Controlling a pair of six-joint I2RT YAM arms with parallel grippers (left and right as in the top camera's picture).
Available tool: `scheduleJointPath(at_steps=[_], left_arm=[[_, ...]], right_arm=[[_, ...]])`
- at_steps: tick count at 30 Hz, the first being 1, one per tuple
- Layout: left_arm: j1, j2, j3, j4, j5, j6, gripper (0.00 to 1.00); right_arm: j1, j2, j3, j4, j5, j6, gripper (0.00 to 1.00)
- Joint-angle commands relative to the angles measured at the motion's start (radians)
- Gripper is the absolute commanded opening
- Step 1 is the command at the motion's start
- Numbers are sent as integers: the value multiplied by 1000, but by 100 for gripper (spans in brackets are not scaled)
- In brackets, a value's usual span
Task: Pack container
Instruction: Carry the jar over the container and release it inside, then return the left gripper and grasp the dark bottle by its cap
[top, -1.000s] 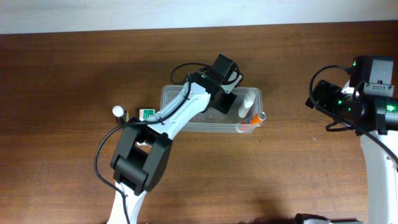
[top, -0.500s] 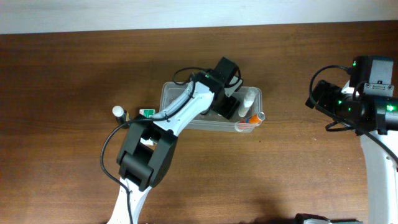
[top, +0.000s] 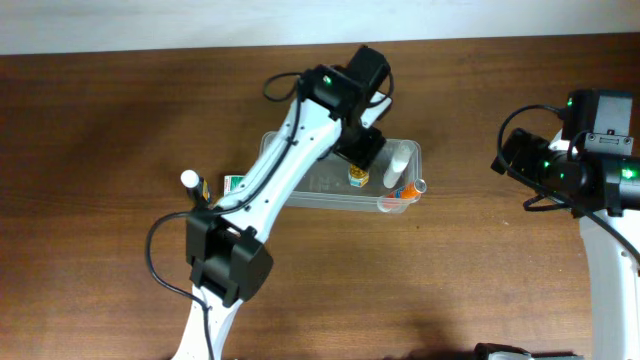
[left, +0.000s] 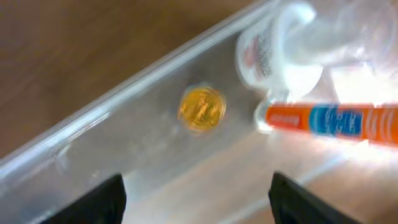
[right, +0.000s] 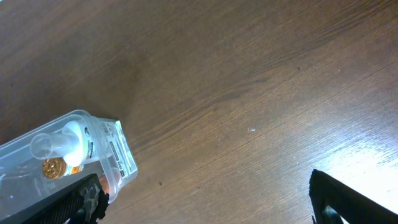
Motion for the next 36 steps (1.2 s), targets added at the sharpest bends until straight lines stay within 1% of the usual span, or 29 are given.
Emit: scheduleJointPath(at_steps=[1,4,5,7,9,11,15,19,24,28,29,33,35,36], left_arm=[[71,3,135,-153,-159,-3,74],[145,3,210,-288,-206,-3,71],[173,1,219,-293,-202,-3,68],[233,-16,219,-293,-172,-4,67],[301,-34,219,-293,-166,-38,66],[378,-52,219,-293,-138,-60,66],[525,-59,213,-293,-1,-59,66],[615,-59,150,-293,18,-60,66],[653,-59,20,-293,17,-59,63],[653,-60,-62,-293,8,-59,56],[653,-60,-79,-293,4,-59,56],[653,-62,-123,-293,-24,-59,54],[653,-71,-130,-293,-24,-60,48],[653,-83,-134,-293,-24,-61,47]], right_arm=[[-3,2,7,0,2,5,98],[-3,2,7,0,2,5,98],[-3,2,7,0,2,5,98],[-3,2,7,0,2,5,98],[-3,2,7,0,2,5,98],[-3,2,7,0,2,5,98],[-3,2,7,0,2,5,98],[-3,2,7,0,2,5,98],[-3,2,7,0,2,5,98],[-3,2,7,0,2,5,98],[-3,2,7,0,2,5,98],[-3,2,7,0,2,5,98],[-3,2,7,0,2,5,98],[-3,2,7,0,2,5,98]])
